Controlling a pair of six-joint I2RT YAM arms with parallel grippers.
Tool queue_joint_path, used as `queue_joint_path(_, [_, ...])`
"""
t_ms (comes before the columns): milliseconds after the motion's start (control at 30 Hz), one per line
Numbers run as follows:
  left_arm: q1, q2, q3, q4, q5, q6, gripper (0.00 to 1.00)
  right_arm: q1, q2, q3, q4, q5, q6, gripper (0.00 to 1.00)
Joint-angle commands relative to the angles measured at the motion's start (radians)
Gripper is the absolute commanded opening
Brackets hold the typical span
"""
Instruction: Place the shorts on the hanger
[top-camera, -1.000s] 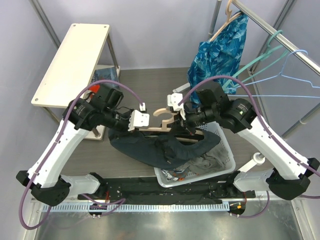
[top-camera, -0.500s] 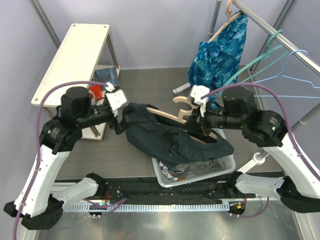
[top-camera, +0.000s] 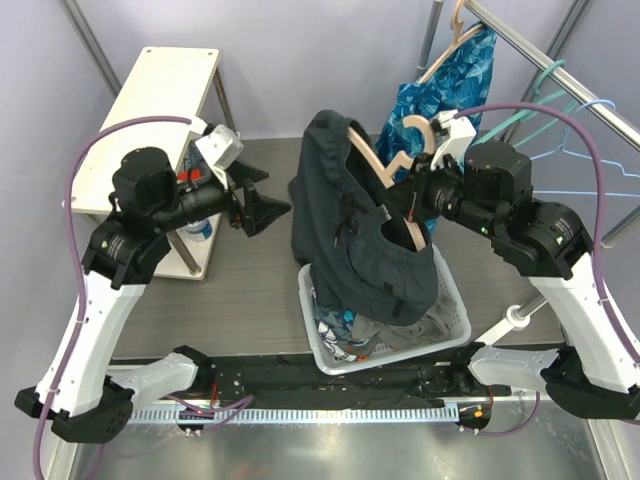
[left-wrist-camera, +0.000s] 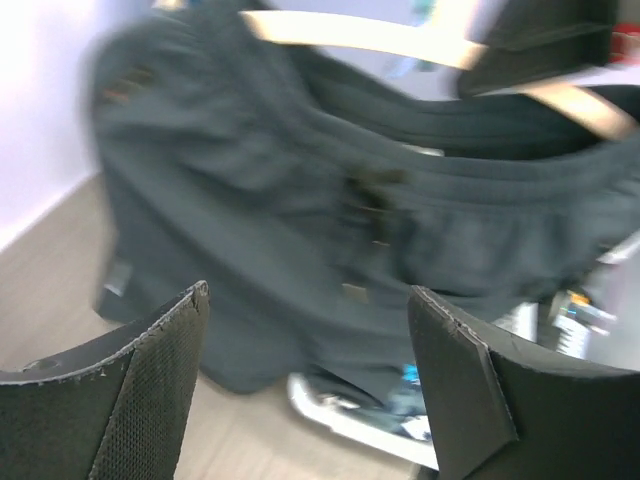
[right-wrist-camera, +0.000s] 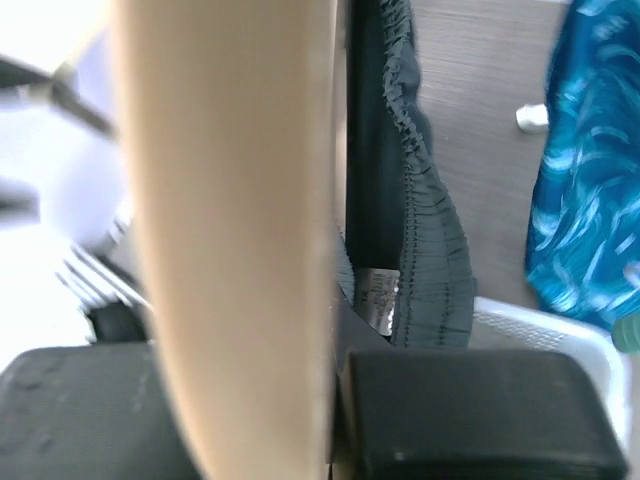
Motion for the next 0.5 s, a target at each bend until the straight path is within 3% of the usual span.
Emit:
queue_joint_path(0, [-0.089, 0.020, 0.071, 0.036, 0.158, -0.057, 0.79, -0.035, -0.005, 0.050, 0.104, 0.057, 0.243, 0.01])
queue_joint_path(200, [-0.195, 0.098, 0.123, -0.013, 0.063, -0.028, 0.79, -0.035, -0.022, -0.081, 0.144, -0.081, 0.294, 0.01])
queue_joint_path(333, [-0.204, 0.116, 0.116, -0.002, 0.015, -0.031, 0.79, -0.037, -0.100, -0.186, 0.109, 0.004, 0.282, 0.01])
queue_joint_path(467, [-0.204, 0.104, 0.067, 0.036, 0.004, -0.024, 0.79, -0.081, -0.192, -0.191, 0.008, 0.063, 0.235, 0.01])
